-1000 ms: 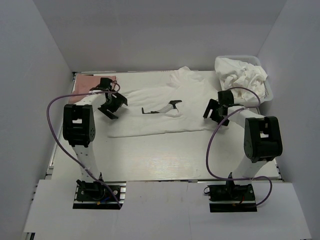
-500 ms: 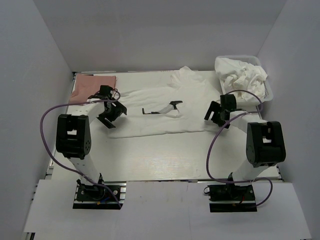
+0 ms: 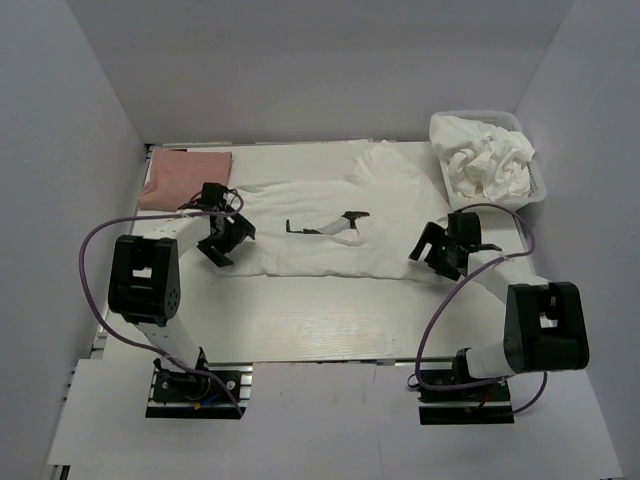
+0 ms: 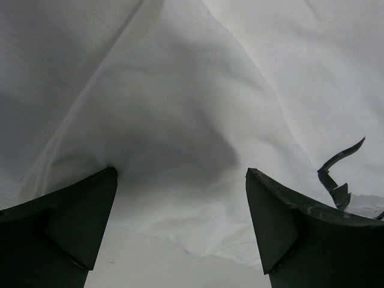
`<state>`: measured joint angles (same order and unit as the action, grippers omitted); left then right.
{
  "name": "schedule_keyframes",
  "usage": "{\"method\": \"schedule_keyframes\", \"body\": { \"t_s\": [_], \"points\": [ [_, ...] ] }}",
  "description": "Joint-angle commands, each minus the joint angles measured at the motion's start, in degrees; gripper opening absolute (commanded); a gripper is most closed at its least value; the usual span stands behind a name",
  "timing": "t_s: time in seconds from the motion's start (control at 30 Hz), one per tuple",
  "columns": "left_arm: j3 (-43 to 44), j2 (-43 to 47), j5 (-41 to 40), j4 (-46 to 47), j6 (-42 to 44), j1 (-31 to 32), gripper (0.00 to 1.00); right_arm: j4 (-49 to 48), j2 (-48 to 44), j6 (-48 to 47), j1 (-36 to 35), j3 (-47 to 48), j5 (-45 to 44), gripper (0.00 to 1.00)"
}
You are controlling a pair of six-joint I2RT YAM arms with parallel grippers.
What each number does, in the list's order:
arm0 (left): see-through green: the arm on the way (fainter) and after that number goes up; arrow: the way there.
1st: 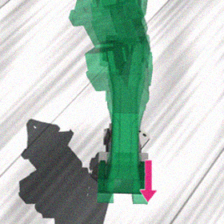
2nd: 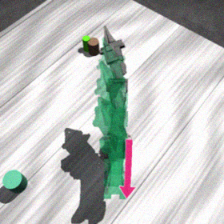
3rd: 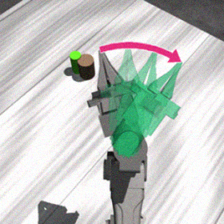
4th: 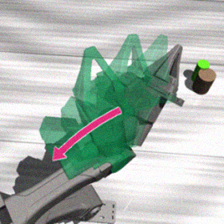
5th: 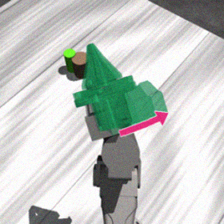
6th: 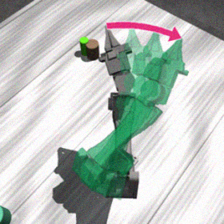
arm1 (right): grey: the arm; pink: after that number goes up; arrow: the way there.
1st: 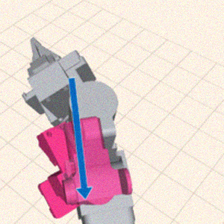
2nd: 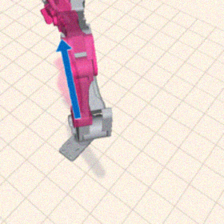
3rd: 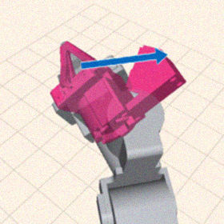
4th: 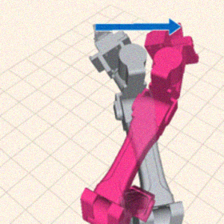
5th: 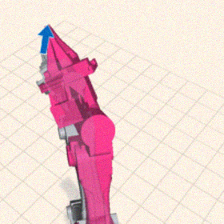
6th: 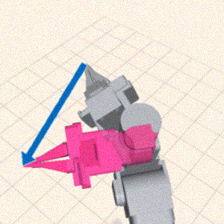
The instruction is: Fold and stack the t-shirts
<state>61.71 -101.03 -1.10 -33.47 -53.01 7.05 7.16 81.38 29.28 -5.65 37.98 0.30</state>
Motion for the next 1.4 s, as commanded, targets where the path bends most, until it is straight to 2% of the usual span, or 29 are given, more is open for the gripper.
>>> {"method": "schedule_keyframes", "body": {
  "t_s": [0.0, 0.1, 0.2, 0.33, 0.43, 0.53, 0.7, 0.8, 0.87, 0.97, 1.0, 1.1, 1.13, 1.3, 1.37],
  "points": [
    [-10.6, -0.6, -2.0, -6.8, -0.4, 0.9, 1.00, 16.6, -2.0, 3.2, -0.1, -3.4, 2.4, 0.90],
    [-17.5, 7.0, -4.4, -12.6, -3.1, 0.9, 1.00, 23.1, -7.4, 4.8, -0.1, -8.3, 5.5, 0.90],
    [-23.2, 12.8, -5.0, -14.8, -5.5, 0.9, 1.00, 29.3, -13.9, 5.6, 0.0, -10.0, 5.6, 0.90],
    [-24.8, 19.1, -4.2, -18.4, -5.5, 0.9, 1.00, 34.0, -20.5, 7.5, -0.2, -11.3, 10.3, 0.90],
    [-22.2, 20.7, -7.8, -24.1, -6.0, 0.9, 1.00, 36.6, -25.3, 7.6, -0.2, -10.3, 11.8, 0.90],
    [-17.2, 22.8, -9.9, -27.2, -6.0, 0.9, 1.00, 39.5, -25.8, 7.1, -0.1, -7.1, 9.5, 0.90],
    [-8.8, 25.1, -13.3, -26.2, -2.2, -0.4, 1.00, 37.9, -25.7, 2.8, -0.1, 1.5, 3.8, 0.90],
    [-2.5, 23.1, -17.7, -25.4, -0.3, -0.4, 1.00, 32.8, -23.9, 0.0, -0.2, 7.6, 2.5, 0.90],
    [1.2, 21.1, -18.2, -23.2, 1.4, -0.9, 1.00, 26.0, -21.6, -2.4, -0.4, 9.4, 4.3, 0.90],
    [5.5, 14.3, -19.7, -17.9, 3.7, -2.4, 1.00, 18.3, -16.4, -5.1, -0.5, 15.3, 6.1, 0.90],
    [7.4, 8.6, -20.5, -19.2, 3.7, -2.9, 1.00, 16.8, -13.4, -5.3, -0.6, 18.0, 6.3, 0.90],
    [19.3, 0.5, -21.0, -22.9, 3.7, -4.9, 1.00, 14.0, -6.1, -5.4, -0.7, 24.8, 6.0, 0.90],
    [20.5, -2.6, -21.0, -23.0, 4.3, -5.8, 1.00, 12.9, -3.7, -6.4, -0.6, 27.4, 5.3, 0.90],
    [22.5, -6.4, -18.5, -16.8, 5.6, -9.6, 1.00, 10.2, 5.9, -9.4, -0.6, 37.2, 3.6, 0.90],
    [22.0, -7.1, -16.0, -13.9, 8.2, -10.2, 0.95, 10.0, 10.8, -10.0, -0.6, 39.3, 2.9, 0.90]
  ]
}}
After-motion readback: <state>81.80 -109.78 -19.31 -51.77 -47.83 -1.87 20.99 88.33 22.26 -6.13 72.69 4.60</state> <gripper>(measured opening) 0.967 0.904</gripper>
